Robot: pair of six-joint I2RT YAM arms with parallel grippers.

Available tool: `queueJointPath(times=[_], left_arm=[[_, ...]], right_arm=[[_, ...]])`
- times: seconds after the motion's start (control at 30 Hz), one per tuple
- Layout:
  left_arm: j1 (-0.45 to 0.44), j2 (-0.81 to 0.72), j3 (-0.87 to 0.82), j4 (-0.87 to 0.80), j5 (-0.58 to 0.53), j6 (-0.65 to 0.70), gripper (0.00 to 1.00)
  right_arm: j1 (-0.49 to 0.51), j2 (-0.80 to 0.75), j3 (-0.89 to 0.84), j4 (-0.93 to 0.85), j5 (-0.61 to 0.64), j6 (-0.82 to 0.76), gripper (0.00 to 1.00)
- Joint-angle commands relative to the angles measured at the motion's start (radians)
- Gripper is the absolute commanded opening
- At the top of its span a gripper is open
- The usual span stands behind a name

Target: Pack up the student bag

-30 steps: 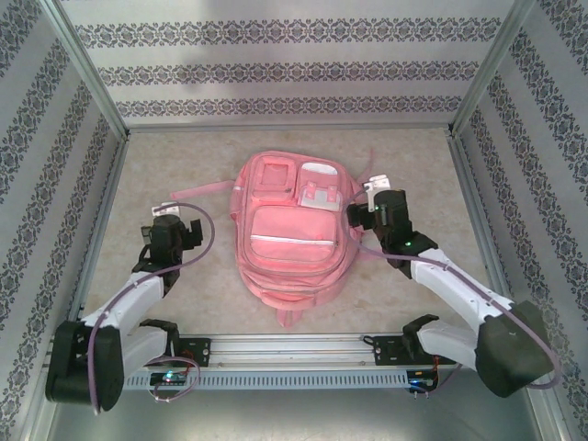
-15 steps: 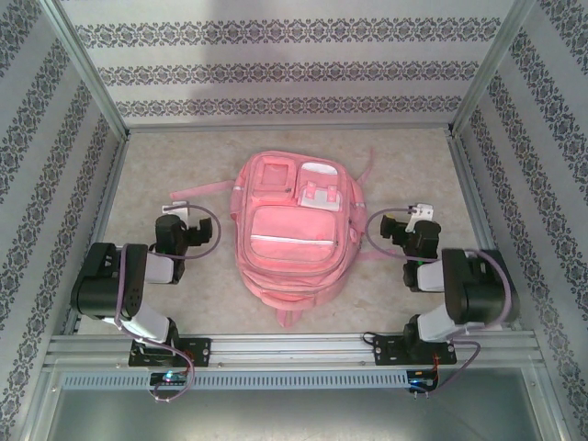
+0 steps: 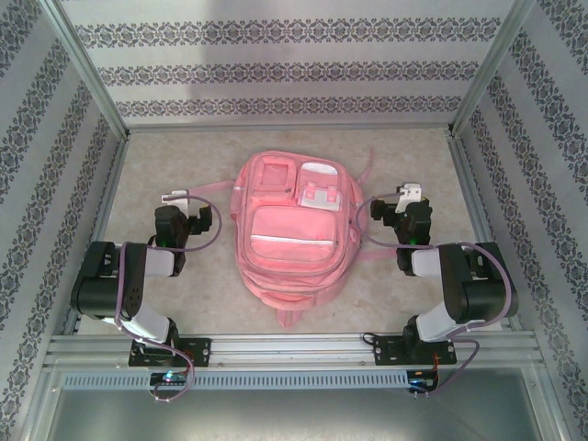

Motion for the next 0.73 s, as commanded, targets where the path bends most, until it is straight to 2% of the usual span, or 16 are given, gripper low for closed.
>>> queueJointPath(times=[0.0,0.1,0.7], left_arm=[[-0.013,-0.006,0.011,0.005,-0.016,0.013,0.99],[-0.013,-0.004,0.020,-0.010,0.018,0.025,0.99],[-0.011,-0.003,0.021,-0.011,0.018,0.025,0.99]], right_arm=[[-0.005,-0.010,-0.003,0.002,0.009,-0.014,0.98],[-0.005,-0.010,-0.001,0.002,0.010,-0.015,0.98],[-0.005,-0.012,-0.001,-0.004,0.009,-0.016,0.98]])
